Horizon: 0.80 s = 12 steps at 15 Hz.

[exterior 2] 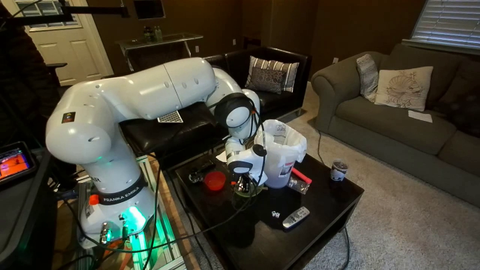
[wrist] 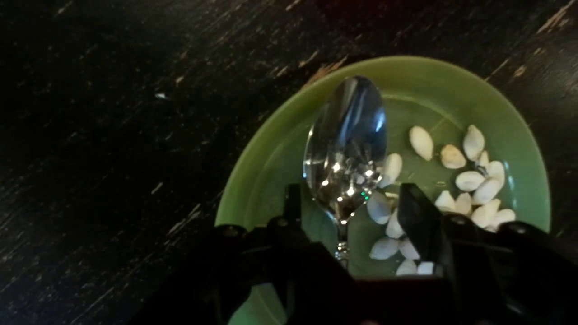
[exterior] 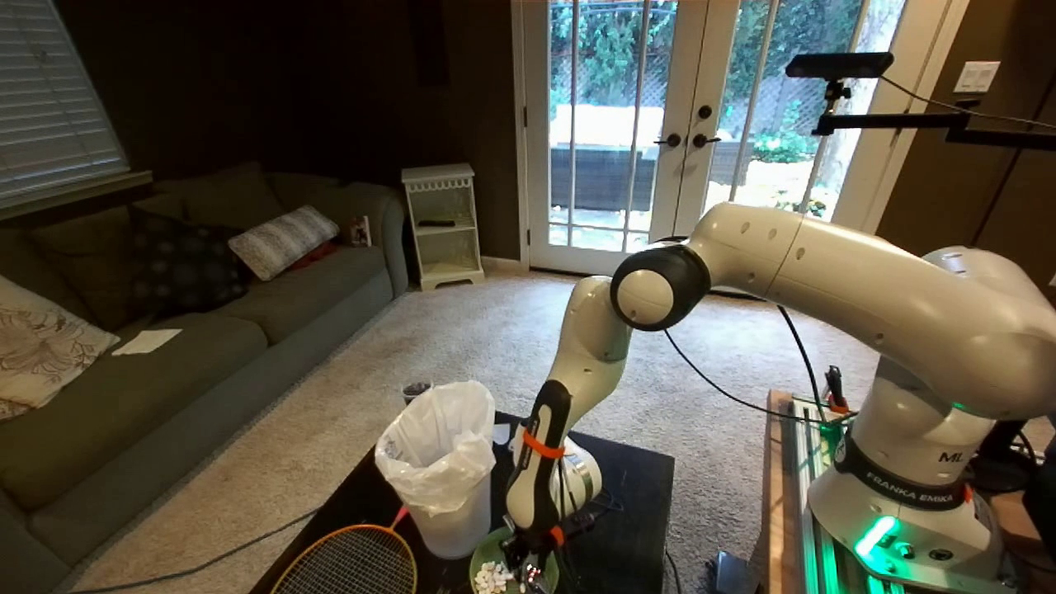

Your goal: Put the silver spoon on the green plate.

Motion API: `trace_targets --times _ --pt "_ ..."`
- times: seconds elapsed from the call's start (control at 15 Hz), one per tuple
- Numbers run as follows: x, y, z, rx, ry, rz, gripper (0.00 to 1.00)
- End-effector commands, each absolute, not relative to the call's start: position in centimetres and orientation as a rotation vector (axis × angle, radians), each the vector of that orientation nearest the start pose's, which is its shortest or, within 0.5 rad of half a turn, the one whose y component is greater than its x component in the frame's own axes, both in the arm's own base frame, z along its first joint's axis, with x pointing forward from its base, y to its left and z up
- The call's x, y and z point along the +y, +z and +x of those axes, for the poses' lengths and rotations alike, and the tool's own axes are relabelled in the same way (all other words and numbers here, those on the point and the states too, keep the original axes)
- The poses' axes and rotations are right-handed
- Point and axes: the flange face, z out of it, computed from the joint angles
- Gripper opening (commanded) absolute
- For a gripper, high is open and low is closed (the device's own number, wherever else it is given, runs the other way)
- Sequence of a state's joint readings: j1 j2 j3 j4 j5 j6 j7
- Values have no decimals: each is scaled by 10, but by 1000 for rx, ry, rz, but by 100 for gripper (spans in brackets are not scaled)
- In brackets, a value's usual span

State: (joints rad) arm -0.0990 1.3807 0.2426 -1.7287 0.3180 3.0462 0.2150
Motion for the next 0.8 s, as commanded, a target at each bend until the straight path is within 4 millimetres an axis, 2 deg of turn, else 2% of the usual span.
trace_targets --times 0.0,0.13,0.47,0.6,0.67,0.73 --pt "80 -150 477 797 70 -2799 90" --pt "82 -140 457 774 28 -2802 99" --pt "87 -91 415 638 -330 -2732 100" --pt "79 -74 392 643 -448 -2681 100" --pt "87 -97 415 653 -402 -2726 100" --pt "83 -90 404 649 -436 -2710 100"
